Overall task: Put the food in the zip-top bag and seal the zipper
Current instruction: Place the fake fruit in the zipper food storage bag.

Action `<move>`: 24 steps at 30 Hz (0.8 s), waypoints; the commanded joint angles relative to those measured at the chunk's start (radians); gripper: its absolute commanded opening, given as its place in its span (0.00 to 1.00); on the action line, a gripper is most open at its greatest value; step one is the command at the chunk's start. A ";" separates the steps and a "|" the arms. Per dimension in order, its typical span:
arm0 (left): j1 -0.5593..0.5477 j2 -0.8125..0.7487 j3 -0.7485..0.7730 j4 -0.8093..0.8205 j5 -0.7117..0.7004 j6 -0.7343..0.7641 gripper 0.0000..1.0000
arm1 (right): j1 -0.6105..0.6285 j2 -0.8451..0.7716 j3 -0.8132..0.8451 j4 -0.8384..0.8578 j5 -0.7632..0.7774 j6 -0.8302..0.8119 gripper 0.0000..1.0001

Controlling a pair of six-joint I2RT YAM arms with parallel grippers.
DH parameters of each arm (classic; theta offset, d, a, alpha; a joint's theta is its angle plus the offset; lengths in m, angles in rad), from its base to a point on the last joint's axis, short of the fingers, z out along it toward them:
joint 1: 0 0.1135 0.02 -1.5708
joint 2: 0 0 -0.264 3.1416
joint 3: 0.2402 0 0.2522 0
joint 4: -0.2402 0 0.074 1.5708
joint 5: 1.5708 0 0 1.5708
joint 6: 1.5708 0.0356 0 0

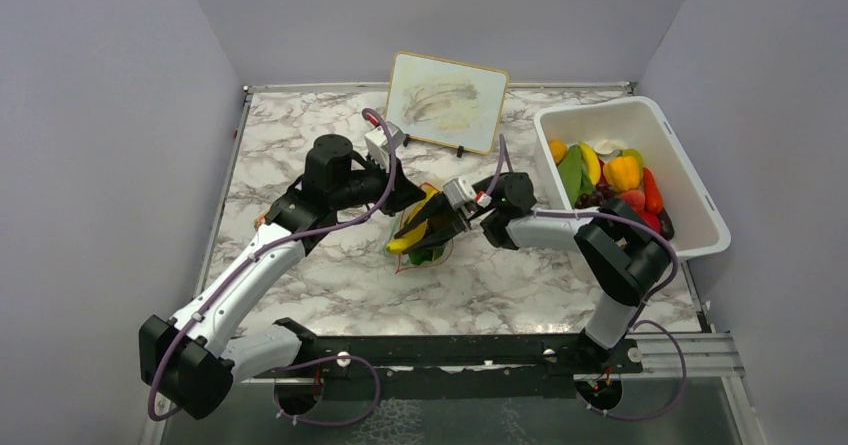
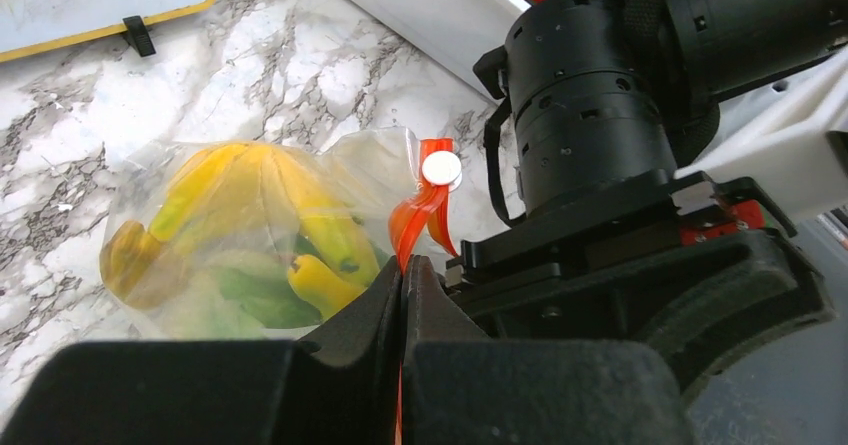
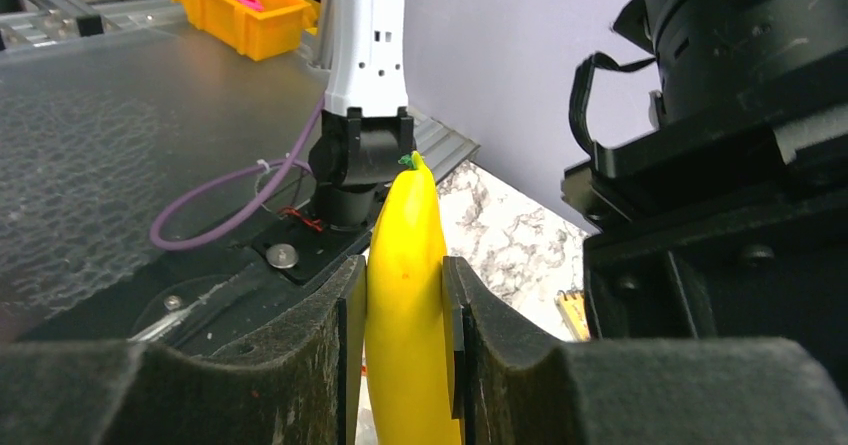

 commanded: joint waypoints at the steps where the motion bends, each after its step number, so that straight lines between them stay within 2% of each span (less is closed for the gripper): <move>1: 0.007 -0.042 0.038 -0.011 0.037 0.034 0.00 | -0.022 0.024 0.019 0.125 -0.016 -0.075 0.31; 9: 0.006 -0.062 0.039 -0.026 0.031 0.043 0.00 | -0.075 -0.003 -0.009 -0.062 0.035 -0.313 0.37; 12: 0.007 -0.062 0.040 -0.029 0.031 0.044 0.00 | -0.084 -0.010 0.023 -0.168 0.022 -0.390 0.41; 17: 0.007 -0.063 0.043 -0.034 0.029 0.045 0.00 | -0.091 -0.040 0.026 -0.382 0.059 -0.583 0.42; 20: 0.007 -0.063 0.044 -0.031 0.020 0.042 0.00 | -0.092 -0.072 0.005 -0.527 0.114 -0.713 0.35; 24: 0.007 -0.059 0.044 -0.027 0.002 0.040 0.00 | -0.092 -0.125 -0.040 -0.556 0.170 -0.745 0.26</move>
